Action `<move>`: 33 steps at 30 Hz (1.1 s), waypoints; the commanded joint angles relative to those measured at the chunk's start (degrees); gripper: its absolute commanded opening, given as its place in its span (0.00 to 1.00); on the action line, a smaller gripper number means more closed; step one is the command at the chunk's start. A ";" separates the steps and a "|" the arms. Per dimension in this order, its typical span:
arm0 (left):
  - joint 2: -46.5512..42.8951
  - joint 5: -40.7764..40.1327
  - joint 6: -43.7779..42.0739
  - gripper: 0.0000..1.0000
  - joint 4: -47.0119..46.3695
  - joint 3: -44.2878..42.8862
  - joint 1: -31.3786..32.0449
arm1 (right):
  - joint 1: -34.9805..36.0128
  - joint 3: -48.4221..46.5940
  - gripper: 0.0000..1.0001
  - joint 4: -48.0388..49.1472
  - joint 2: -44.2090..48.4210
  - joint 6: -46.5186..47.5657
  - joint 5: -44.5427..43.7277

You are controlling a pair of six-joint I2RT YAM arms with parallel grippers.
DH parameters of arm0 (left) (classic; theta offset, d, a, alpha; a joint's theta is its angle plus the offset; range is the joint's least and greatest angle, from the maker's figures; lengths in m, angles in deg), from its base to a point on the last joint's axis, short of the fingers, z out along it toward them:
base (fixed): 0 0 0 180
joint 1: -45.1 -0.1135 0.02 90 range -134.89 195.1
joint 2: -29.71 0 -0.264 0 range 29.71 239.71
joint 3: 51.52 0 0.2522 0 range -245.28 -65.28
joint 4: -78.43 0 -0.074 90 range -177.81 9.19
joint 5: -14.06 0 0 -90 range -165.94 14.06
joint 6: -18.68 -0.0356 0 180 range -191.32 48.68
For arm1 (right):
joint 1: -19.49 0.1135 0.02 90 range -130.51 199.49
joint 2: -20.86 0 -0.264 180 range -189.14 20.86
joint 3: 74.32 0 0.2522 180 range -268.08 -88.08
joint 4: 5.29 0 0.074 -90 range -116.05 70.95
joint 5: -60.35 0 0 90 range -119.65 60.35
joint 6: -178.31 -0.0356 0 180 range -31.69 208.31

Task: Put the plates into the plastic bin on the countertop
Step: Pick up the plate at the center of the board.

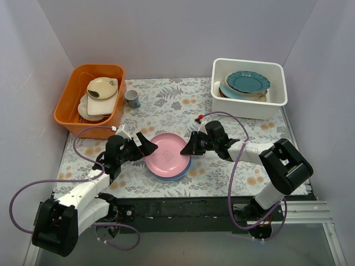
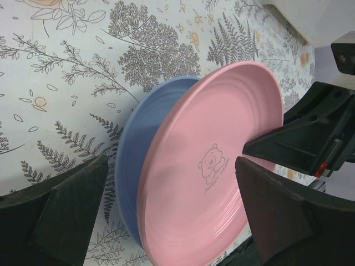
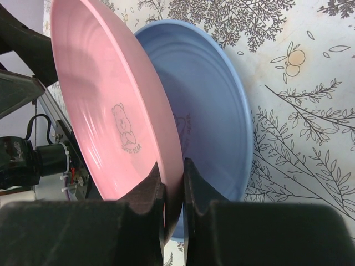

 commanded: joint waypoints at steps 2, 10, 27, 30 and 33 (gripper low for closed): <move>-5.53 -3.20 -0.21 0.98 4.78 -2.46 0.13 | -0.12 -3.38 0.01 0.81 3.04 0.75 -0.70; -11.42 -4.78 -0.21 0.98 10.68 -3.87 0.13 | -2.31 -5.05 0.01 -0.43 3.83 1.54 0.10; -3.97 -0.83 0.58 0.98 2.33 -3.95 0.22 | -19.70 -5.22 0.01 -12.20 17.63 7.60 0.36; -3.17 -0.21 0.41 0.98 2.06 -4.13 0.13 | -22.08 -7.41 0.01 -13.52 17.90 8.04 0.97; -3.34 -0.04 0.32 0.98 2.24 -3.69 0.22 | -23.40 -8.92 0.01 -14.31 17.02 8.48 1.67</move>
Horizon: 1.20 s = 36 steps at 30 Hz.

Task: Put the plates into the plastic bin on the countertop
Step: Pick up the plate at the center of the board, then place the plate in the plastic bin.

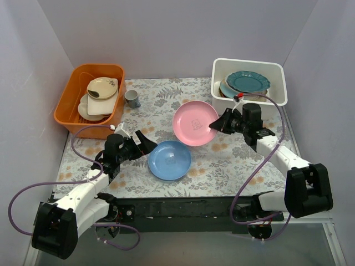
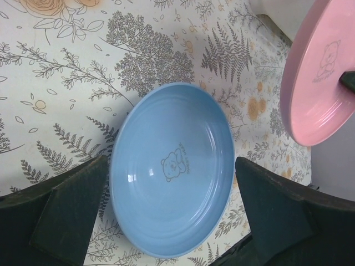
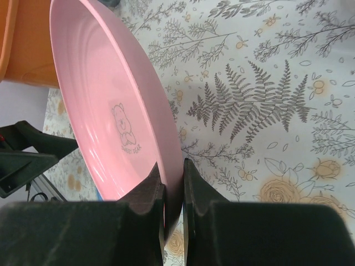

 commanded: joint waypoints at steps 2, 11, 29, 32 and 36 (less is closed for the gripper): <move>-1.24 1.23 -0.47 0.98 -1.74 -0.91 0.13 | -2.19 -6.19 0.01 -0.11 -0.23 1.86 2.84; -0.81 1.58 -0.03 0.98 -2.43 -0.12 0.13 | -7.11 -11.02 0.01 0.07 -3.57 1.77 6.17; 8.34 5.72 -0.82 0.98 -8.68 -1.88 0.22 | -14.14 -19.29 0.01 -2.74 -5.76 1.07 6.88; 6.85 4.93 -0.64 0.98 -7.81 -0.91 0.13 | -14.32 -20.26 0.01 -1.96 -7.08 0.46 7.23; 4.30 3.43 -1.00 0.98 -6.13 -0.12 0.13 | -15.19 -21.13 0.01 -0.20 -8.49 -0.77 6.79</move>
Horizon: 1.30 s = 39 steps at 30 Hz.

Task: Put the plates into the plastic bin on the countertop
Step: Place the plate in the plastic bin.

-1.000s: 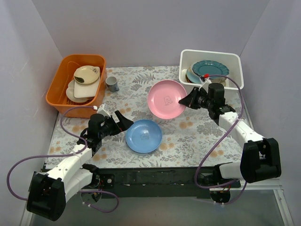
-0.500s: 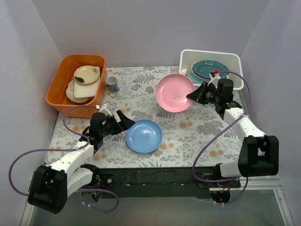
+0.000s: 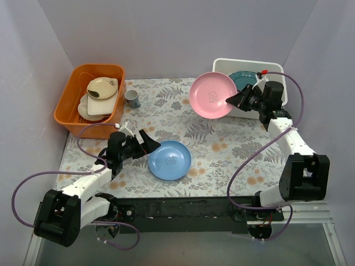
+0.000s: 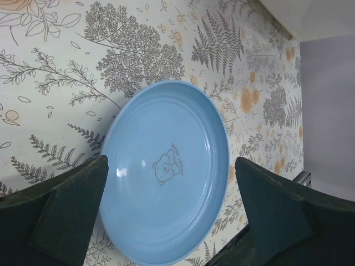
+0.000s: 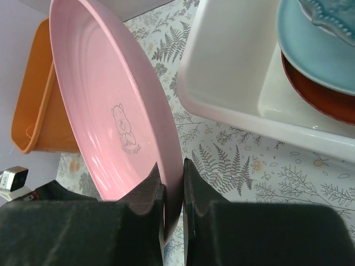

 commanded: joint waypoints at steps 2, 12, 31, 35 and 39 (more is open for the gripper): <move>-4.14 -2.21 -1.32 0.98 1.59 0.14 0.09 | -1.19 -4.37 0.01 4.88 -1.76 -2.48 1.31; -6.52 -2.57 0.52 0.98 1.77 2.24 0.17 | -7.60 -8.15 0.01 8.39 -6.15 -5.91 1.92; -5.12 -1.69 0.43 0.98 0.97 2.16 0.17 | -13.76 -19.32 0.01 2.95 -13.81 -4.16 -4.05; -5.73 -1.86 0.61 0.98 1.15 2.78 0.17 | -14.28 -18.88 0.01 1.80 -14.42 -2.92 -5.72; -5.91 -2.30 0.70 0.98 1.06 3.22 0.09 | -14.81 -18.27 0.01 2.07 -15.39 -3.10 -6.16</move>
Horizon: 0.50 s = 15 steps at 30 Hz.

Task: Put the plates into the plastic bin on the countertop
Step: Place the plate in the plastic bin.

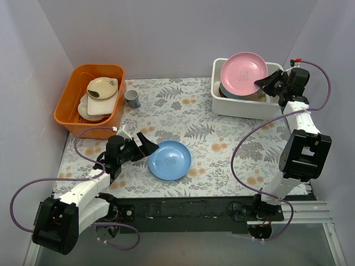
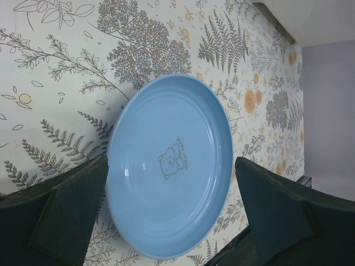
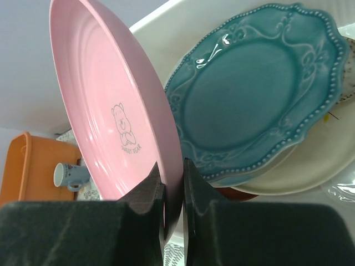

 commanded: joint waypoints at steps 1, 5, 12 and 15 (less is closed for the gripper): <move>-0.73 -0.49 -0.44 0.98 -0.12 0.33 0.17 | -0.78 -1.89 0.01 1.61 -0.72 0.83 -1.29; -0.11 -0.40 -0.62 0.98 -0.12 -0.02 0.09 | -0.96 -1.72 0.01 1.52 -1.25 0.83 -1.29; 0.50 -0.05 -0.70 0.98 -0.21 -0.28 0.17 | -1.04 -2.07 0.12 -1.20 -1.60 2.59 -1.30; 0.24 0.04 -0.79 0.98 0.06 -0.20 0.17 | -1.13 -2.07 0.27 -1.91 -1.87 2.77 -0.42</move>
